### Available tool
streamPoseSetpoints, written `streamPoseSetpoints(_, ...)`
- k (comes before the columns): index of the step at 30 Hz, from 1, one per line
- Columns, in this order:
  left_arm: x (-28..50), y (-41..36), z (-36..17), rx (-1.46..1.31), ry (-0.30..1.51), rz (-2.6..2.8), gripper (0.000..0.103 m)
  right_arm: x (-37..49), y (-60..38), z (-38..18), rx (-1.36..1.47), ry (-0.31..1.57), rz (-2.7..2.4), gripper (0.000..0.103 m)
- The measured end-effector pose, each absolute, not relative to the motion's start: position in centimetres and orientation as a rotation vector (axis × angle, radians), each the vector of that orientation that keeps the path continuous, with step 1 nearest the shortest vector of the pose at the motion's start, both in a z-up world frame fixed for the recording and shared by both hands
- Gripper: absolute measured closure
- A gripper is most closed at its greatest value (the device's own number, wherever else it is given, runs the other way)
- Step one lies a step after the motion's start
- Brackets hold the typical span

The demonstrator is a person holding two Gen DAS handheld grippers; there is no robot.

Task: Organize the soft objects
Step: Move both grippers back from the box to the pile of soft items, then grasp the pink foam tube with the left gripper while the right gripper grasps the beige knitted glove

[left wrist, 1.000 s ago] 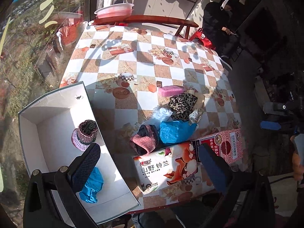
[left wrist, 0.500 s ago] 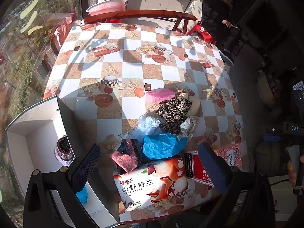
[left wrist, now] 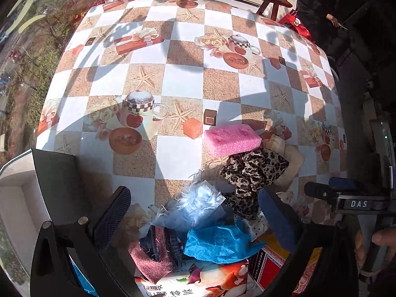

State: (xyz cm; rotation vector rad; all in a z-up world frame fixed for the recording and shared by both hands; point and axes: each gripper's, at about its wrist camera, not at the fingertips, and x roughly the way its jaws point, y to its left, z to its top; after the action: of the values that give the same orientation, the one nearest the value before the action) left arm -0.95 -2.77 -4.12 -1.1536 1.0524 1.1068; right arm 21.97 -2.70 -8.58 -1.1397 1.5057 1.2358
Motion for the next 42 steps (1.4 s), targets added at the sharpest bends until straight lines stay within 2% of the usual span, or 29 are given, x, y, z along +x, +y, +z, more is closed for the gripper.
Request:
streamPoseSetpoints(7, 2.5, -0.1, -8.6, -1.146, 1.225, 1.045, 0.0, 19.5, -0.6, -12.2, -1.219, 1.477, 1.302, 0.0)
streamPoseSetpoints(10, 4.1, 0.9, -9.9, -1.098, 1.283, 1.039, 0.0, 18.9, -0.9, -12.9, -1.301, 1.393, 1.31, 0.0)
streamPoseSetpoints(16, 3.7, 2.4, -11.3, -0.971, 1.354, 1.19, 0.0, 23.8, -3.0, -13.6, -1.297, 1.363, 1.176, 0.0)
streamPoseSetpoints(20, 0.0, 2.8, -9.9, -1.045, 1.278, 1.253, 0.0, 29.2, -5.4, -13.4, -1.239, 1.392, 1.076, 0.0)
streamPoseSetpoints(28, -4.0, 2.3, -6.5, -1.232, 1.09, 1.203, 0.0, 36.3, -9.1, -10.0, -0.898, 1.537, 1.085, 0.0)
streamPoseSetpoints(34, -0.8, 2.8, -6.9, -1.236, 1.092, 1.148, 0.0, 32.7, -7.3, -9.3, -0.921, 1.522, 1.195, 0.0)
streamPoseSetpoints(42, 3.0, 4.7, -11.1, -1.251, 1.163, 1.136, 0.0, 24.8, -3.8, -9.8, -1.072, 1.427, 1.393, 0.0)
